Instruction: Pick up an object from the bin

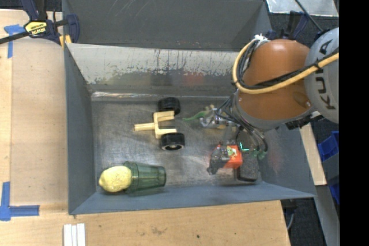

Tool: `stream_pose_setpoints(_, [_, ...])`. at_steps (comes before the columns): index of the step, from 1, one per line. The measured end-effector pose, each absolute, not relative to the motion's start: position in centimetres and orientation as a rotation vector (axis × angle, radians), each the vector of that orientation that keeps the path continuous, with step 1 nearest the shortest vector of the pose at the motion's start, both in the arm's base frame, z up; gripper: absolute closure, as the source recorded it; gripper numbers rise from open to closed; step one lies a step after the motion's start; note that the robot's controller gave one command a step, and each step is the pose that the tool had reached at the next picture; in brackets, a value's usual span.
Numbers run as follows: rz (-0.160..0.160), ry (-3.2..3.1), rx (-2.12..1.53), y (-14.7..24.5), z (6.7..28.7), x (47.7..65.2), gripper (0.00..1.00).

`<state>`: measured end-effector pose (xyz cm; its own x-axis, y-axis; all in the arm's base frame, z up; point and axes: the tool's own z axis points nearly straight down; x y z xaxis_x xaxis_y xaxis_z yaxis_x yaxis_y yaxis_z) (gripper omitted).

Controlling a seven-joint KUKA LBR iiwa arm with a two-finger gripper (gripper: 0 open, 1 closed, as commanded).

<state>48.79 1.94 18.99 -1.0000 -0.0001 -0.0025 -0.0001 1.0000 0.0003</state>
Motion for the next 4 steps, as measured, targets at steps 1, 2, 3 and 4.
stream_pose_setpoints(1, [0.000,3.131,-0.106,-2.8,14.3,49.9,0.00])
stream_pose_setpoints(2, [-0.001,3.135,-0.244,-6.3,12.1,49.6,0.00])
stream_pose_setpoints(3, [0.002,3.132,-0.212,-7.8,7.7,52.4,1.00])
stream_pose_setpoints(4, [0.002,3.132,-0.212,-7.8,7.7,52.4,1.00])
